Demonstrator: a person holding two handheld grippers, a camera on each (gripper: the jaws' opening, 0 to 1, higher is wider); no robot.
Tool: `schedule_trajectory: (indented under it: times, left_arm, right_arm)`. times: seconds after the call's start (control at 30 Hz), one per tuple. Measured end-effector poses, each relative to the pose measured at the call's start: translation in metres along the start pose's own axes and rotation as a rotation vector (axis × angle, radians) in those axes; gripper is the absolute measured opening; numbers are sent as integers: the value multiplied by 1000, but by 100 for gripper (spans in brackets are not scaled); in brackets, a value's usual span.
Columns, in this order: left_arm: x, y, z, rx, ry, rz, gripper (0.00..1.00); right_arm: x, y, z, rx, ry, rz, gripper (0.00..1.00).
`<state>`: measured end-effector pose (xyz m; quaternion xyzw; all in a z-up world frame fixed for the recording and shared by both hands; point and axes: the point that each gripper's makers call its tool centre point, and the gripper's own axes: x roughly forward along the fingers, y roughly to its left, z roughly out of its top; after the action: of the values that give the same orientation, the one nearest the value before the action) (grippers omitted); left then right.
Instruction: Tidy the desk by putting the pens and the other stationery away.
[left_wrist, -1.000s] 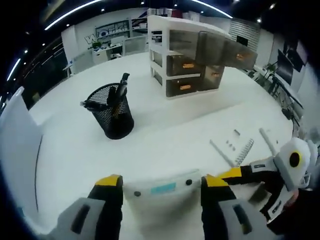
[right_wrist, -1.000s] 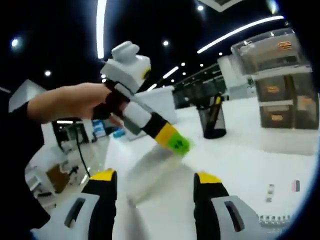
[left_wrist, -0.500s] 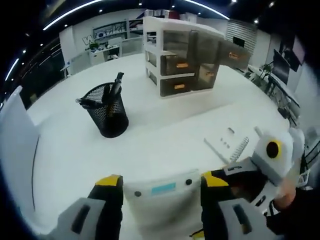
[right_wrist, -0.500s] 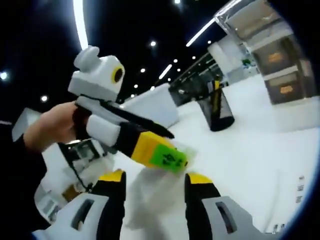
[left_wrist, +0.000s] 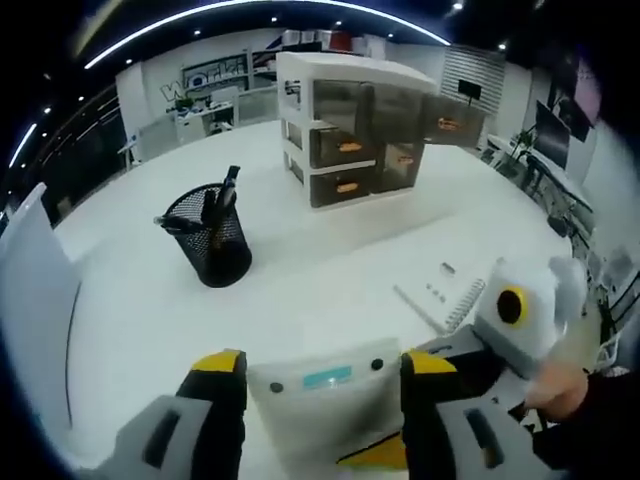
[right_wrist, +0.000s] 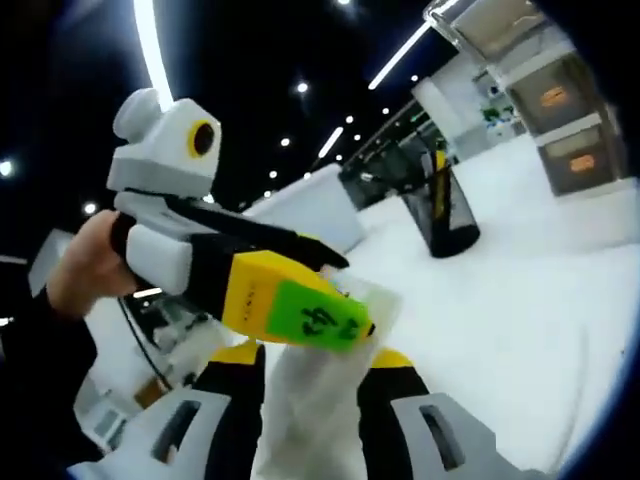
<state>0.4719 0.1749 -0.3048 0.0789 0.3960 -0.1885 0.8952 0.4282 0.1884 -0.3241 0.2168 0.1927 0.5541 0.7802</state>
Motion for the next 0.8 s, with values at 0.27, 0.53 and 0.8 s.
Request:
schedule_trajectory:
  times: [0.27,0.53,0.8]
  left_arm:
    - [-8,-2,6,-20,-39,-17,60]
    - [-14,-11,10,36,-103,-28,55]
    - [-27,-11,22,100,-211,-38,59]
  right_arm:
    - [-1,-4,2,28,-8,-12,18]
    - [-1,-5,4,88,-14,1,15]
    - [-5,0,9,153,-33,39,10]
